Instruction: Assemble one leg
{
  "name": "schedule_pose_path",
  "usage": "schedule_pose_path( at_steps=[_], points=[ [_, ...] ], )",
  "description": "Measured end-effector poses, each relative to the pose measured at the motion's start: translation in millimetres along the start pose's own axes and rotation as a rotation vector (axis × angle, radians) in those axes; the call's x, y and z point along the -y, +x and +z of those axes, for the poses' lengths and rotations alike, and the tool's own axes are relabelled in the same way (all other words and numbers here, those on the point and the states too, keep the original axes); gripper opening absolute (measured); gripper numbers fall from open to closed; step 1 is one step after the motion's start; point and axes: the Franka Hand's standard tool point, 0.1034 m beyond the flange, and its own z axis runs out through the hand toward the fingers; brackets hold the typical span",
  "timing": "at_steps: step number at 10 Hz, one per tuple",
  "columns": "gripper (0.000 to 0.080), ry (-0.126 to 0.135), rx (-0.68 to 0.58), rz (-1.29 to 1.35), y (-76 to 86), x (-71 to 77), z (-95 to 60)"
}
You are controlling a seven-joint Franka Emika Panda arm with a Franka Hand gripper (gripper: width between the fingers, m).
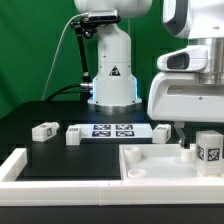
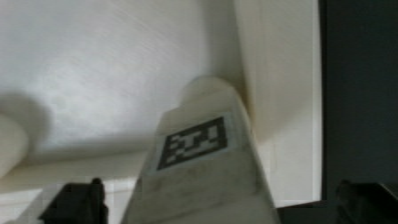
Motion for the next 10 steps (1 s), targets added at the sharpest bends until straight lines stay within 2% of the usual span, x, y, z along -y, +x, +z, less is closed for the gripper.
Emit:
schedule_pose_path(
  at_steps=[2, 3, 4, 5, 6, 7, 10],
  points=[
    [0.0649, 0.0, -0.001, -0.078, 0.0, -1.7, -0.8],
    [0.0508, 0.0, 0.0, -0.069, -0.2, -1.6, -0.4],
    [0.0508, 0.0, 0.0, -0.069, -0.2, -1.7, -0.3],
    [0.0369, 0.001, 0.0, -0.055, -0.3, -1.5, -0.2],
    [0.0291, 0.003, 0.0, -0.026, -0.4, -1.3, -0.2],
    [0.0291, 0.003, 0.0, -0.021, -0.3, -1.8, -0.1],
    [0.0291, 0.007, -0.007, 0.381, -0.7, -1.9, 0.6]
  ],
)
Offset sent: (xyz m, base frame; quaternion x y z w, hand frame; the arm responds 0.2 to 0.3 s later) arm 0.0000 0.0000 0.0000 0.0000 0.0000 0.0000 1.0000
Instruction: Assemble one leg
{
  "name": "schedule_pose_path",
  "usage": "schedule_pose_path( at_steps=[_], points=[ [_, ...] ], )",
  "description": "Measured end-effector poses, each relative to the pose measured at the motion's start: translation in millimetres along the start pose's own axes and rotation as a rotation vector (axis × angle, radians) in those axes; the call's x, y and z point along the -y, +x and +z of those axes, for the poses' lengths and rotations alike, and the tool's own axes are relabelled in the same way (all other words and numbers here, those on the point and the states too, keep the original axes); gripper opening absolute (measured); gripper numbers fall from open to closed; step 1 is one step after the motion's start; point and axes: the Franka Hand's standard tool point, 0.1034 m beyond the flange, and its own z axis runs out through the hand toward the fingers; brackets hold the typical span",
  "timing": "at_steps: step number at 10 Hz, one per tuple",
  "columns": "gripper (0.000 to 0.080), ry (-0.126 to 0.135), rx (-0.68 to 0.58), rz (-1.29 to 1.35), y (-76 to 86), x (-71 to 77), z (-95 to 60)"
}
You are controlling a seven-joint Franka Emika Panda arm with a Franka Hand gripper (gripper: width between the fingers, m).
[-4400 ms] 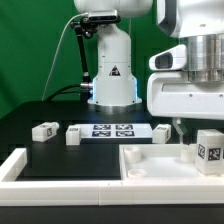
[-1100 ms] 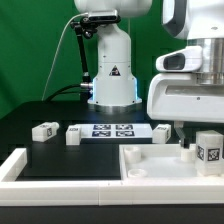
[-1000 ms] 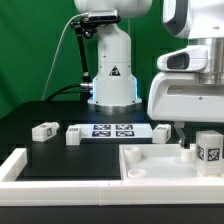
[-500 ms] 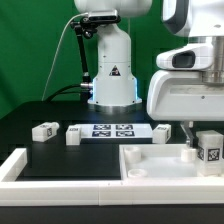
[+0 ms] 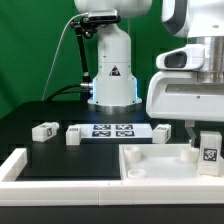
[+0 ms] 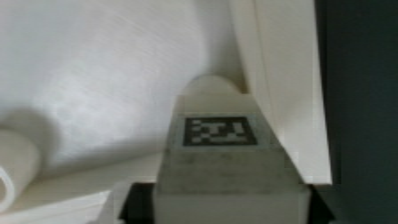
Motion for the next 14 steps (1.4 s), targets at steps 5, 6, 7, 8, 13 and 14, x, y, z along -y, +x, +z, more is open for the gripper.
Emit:
schedule_pose_path(
  at_steps=[5, 6, 7, 8, 13, 14],
  points=[
    [0.0291, 0.009, 0.008, 0.644, 0.5, -4.8, 1.4],
    [0.0291, 0.013, 0.013, 0.766, 1.4, -6.4, 1.6],
    [0.0291, 0.015, 0.019, 0.819, 1.9, -7.3, 1.7],
    [0.0291, 0.02, 0.028, 0.848, 1.6, -7.4, 1.6],
    [0.0629, 0.022, 0.026, 0.614, -0.5, -4.3, 1.8],
    [0.0643, 0.024, 0.025, 0.492, -1.5, -2.9, 1.8]
  ],
)
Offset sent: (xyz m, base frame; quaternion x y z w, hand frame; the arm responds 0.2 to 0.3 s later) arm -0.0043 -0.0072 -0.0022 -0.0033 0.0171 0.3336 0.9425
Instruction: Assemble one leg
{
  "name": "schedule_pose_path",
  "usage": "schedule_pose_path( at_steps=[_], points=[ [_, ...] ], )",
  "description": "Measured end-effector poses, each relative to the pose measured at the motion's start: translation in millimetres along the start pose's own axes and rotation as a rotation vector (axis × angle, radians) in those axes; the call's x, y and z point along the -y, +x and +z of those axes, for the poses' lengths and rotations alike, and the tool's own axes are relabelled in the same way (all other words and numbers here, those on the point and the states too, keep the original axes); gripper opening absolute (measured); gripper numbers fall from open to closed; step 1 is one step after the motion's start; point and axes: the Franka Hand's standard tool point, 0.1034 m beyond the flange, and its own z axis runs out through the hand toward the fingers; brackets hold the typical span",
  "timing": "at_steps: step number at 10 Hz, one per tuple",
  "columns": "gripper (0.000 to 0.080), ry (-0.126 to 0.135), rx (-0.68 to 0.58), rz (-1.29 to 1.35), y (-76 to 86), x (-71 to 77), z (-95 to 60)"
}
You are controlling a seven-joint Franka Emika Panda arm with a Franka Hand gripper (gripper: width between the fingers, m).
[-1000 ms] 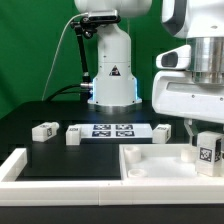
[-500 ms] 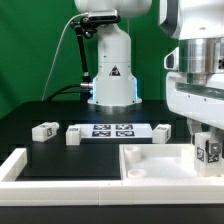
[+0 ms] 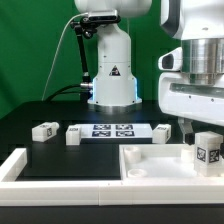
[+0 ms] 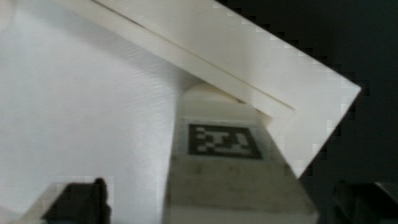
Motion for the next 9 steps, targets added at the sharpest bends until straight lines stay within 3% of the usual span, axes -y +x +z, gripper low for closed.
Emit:
schedule_pose_path(
  at_steps=[5, 9],
  points=[
    [0.0649, -0.007, -0.002, -0.639, -7.4, 2.9, 0.9],
    [0.0649, -0.016, 0.001, -1.02, 0.6, -1.1, 0.5]
  ],
)
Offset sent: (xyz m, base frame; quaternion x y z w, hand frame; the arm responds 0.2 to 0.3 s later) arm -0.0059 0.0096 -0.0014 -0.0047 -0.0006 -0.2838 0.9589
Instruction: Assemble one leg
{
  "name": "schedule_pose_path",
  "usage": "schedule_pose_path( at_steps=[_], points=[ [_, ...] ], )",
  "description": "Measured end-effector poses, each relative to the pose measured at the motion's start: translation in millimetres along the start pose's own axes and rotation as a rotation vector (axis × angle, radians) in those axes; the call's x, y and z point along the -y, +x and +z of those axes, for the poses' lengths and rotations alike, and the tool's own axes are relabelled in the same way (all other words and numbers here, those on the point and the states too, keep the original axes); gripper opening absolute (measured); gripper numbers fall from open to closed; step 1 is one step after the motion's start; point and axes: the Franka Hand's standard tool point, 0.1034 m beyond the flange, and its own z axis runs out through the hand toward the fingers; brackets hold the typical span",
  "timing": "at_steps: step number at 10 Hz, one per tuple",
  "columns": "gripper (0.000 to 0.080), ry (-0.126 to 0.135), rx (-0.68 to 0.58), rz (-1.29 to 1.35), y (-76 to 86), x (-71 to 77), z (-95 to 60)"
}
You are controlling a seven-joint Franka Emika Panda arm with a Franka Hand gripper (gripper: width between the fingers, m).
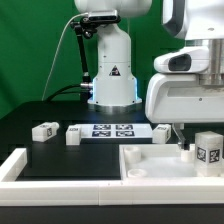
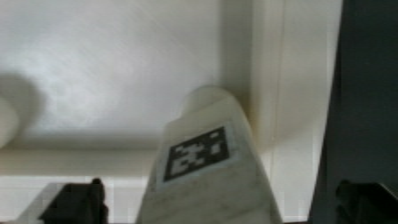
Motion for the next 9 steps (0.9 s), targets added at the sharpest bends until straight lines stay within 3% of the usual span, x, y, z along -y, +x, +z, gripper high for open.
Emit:
schedule_pose_path(
  at_steps=[2, 5, 7, 9],
  points=[
    [0.0649, 0.0, -0.001, -0.008, 0.1, -0.2, 0.0],
    [0.029, 0.001, -0.001, 0.04, 0.1, -0.3, 0.0],
    [0.029, 0.002, -0.001, 0.158, 0.1, -0.2, 0.7],
    [0.029, 0.006, -0.013, 0.469, 0.6, -0.2, 1.2]
  ],
)
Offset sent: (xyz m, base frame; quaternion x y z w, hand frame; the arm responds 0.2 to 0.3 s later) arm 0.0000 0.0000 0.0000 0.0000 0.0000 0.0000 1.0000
